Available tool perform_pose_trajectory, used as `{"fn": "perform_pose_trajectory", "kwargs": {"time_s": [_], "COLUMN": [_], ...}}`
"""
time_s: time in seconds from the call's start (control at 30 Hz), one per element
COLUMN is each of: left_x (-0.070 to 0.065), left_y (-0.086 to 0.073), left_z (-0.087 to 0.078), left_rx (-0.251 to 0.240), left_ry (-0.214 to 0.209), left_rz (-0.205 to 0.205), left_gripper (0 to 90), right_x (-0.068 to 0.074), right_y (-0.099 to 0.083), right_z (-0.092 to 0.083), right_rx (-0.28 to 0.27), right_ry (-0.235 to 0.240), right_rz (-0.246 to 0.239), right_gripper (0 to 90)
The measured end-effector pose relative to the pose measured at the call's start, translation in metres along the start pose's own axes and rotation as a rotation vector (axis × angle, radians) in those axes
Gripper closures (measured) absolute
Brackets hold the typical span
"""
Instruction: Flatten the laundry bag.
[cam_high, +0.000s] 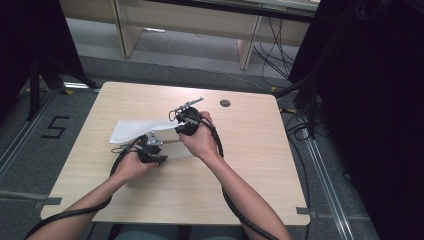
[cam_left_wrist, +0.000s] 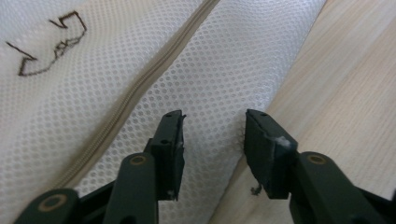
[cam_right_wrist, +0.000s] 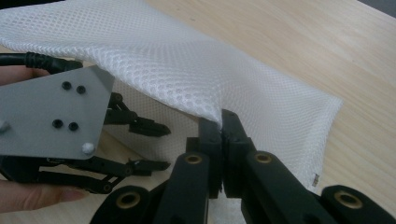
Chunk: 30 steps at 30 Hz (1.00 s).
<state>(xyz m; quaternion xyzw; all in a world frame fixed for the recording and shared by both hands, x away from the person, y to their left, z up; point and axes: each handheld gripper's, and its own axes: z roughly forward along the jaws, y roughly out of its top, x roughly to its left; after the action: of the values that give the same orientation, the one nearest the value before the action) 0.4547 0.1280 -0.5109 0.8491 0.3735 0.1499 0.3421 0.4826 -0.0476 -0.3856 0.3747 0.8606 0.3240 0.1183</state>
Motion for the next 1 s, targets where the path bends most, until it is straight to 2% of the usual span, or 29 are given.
{"fn": "perform_pose_trajectory", "kwargs": {"time_s": [0.13, 0.17, 0.2, 0.23, 0.27, 0.3, 0.33, 0.37, 0.43, 0.5, 0.6, 0.63, 0.73, 0.77, 0.8, 0.83, 0.87, 0.9, 0.93, 1.0], "left_x": [0.003, 0.014, 0.013, 0.013, 0.012, 0.004, 0.002, 0.002, 0.002, 0.001, -0.001, 0.000, -0.005, -0.012, -0.012, -0.019, -0.023, -0.026, -0.029, -0.034], "left_y": [-0.001, 0.002, 0.002, 0.002, 0.001, -0.001, -0.002, -0.002, -0.002, -0.001, -0.001, 0.001, 0.000, 0.001, 0.001, 0.000, 0.000, 0.002, 0.003, 0.001], "left_z": [-0.001, -0.001, -0.002, -0.002, -0.002, -0.003, -0.003, -0.003, -0.004, -0.005, -0.004, -0.006, -0.006, -0.007, -0.007, -0.007, -0.008, -0.012, -0.013, -0.014], "left_rx": [-0.003, 0.000, 0.000, 0.001, 0.002, 0.004, 0.006, 0.008, 0.017, 0.020, 0.023, 0.027, 0.030, 0.035, 0.035, 0.040, 0.047, 0.102, 0.121, 0.103], "left_ry": [-0.014, 0.001, -0.001, -0.005, -0.001, -0.016, -0.017, -0.016, -0.011, -0.012, -0.006, 0.001, -0.003, -0.014, -0.014, -0.032, -0.036, -0.061, -0.077, -0.069], "left_rz": [-0.024, 0.115, 0.099, 0.092, 0.080, -0.019, -0.037, -0.031, 0.008, 0.021, 0.040, 0.105, 0.124, 0.148, 0.148, 0.138, 0.171, 0.252, 0.260, 0.268], "left_gripper": [62.5, 62.5, 66.9, 66.9, 71.9, 74.0, 74.0, 76.9, 83.6, 85.0, 87.6, 88.3, 88.8, 88.9, 88.9, 89.0, 89.0, 89.0, 89.0, 89.1], "right_x": [0.000, 0.001, 0.002, 0.002, 0.002, 0.002, 0.002, 0.002, 0.000, 0.000, 0.000, 0.000, -0.002, -0.002, -0.002, -0.004, -0.003, -0.004, -0.004, -0.006], "right_y": [0.000, 0.000, -0.001, -0.001, -0.001, 0.000, 0.000, 0.000, 0.000, 0.000, 0.001, 0.001, 0.001, 0.001, 0.001, 0.002, 0.002, 0.002, 0.002, 0.003], "right_z": [0.000, 0.001, 0.001, 0.001, 0.001, 0.001, 0.001, 0.001, 0.000, 0.000, -0.002, -0.003, -0.003, -0.005, -0.005, -0.005, -0.007, -0.007, -0.008, -0.008], "right_rx": [0.007, 0.008, 0.010, 0.010, 0.011, 0.011, 0.011, 0.012, 0.010, 0.001, 0.000, 0.004, 0.001, 0.004, 0.004, -0.003, 0.001, -0.004, -0.002, -0.011], "right_ry": [-0.011, -0.008, 0.001, 0.001, 0.003, 0.001, 0.001, -0.002, -0.008, 0.006, -0.007, -0.010, -0.011, -0.013, -0.013, -0.016, -0.017, -0.025, -0.021, -0.023], "right_rz": [0.002, 0.004, 0.012, 0.012, 0.008, 0.010, 0.010, 0.013, 0.011, -0.001, 0.021, 0.028, 0.018, 0.023, 0.023, 0.011, 0.025, 0.022, 0.036, 0.018], "right_gripper": [89.9, 89.9, 90.0, 90.0, 89.9, 89.9, 89.9, 89.9, 89.9, 89.9, 89.9, 89.9, 89.9, 89.9, 89.9, 89.9, 89.9, 90.0, 89.9, 90.0]}}
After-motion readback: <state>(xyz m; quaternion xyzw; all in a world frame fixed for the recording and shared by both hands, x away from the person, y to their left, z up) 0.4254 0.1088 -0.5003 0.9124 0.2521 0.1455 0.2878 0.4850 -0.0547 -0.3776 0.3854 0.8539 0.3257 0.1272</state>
